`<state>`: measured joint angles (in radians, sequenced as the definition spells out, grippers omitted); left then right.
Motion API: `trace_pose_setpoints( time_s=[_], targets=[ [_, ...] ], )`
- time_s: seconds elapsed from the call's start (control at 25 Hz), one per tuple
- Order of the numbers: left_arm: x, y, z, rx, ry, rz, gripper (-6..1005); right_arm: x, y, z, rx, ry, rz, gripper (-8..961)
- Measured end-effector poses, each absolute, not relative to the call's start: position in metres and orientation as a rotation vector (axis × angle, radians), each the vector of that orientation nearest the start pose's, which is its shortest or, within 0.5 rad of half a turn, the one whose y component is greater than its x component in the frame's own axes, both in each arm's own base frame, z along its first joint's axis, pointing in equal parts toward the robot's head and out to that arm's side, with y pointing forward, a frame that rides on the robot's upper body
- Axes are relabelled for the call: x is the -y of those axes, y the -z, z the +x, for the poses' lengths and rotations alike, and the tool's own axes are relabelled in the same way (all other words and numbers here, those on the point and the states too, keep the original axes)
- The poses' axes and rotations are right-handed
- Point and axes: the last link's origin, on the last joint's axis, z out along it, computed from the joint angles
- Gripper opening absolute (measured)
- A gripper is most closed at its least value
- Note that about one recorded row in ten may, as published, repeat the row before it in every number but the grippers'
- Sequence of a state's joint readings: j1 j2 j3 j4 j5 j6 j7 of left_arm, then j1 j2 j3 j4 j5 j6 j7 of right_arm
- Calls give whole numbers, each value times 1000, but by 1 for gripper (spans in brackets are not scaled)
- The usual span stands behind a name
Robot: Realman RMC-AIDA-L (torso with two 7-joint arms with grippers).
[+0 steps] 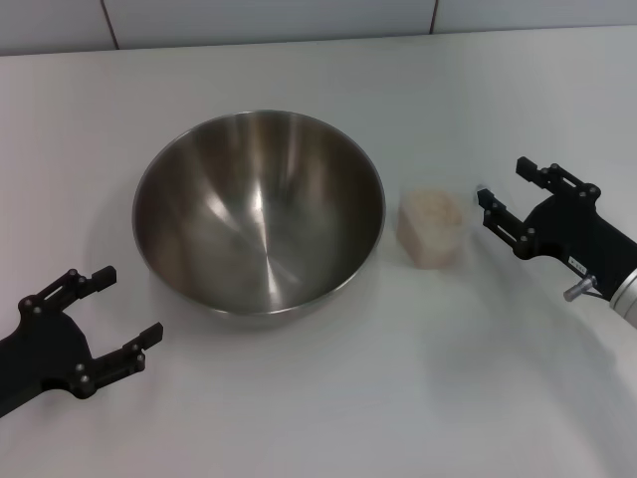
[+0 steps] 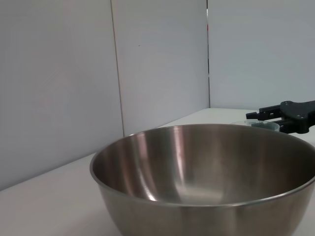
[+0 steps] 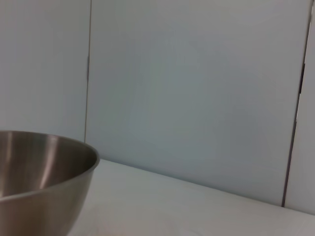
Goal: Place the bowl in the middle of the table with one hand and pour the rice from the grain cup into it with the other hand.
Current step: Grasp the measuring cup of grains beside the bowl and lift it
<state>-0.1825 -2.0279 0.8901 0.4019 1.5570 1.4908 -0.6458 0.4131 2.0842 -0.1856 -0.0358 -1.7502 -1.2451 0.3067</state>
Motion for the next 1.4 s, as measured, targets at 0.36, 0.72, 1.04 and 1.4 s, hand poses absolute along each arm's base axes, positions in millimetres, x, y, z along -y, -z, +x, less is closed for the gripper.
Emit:
trace_pose_setpoints(
  time_s=[0.36, 0.72, 1.04, 1.4],
  targets=[
    [-227, 12, -352, 318, 662, -2431, 852, -293, 47, 338, -435, -591, -2043, 347],
    [-227, 12, -352, 318, 662, -2431, 851, -296, 49, 337, -440, -585, -2049, 91],
    [-227, 12, -353, 322, 654, -2429, 851, -296, 47, 333, -377, -592, -2020, -1],
    [-227, 14, -353, 326, 655, -2428, 850, -301, 25, 317, -241, -717, -1949, -1]
  ],
)
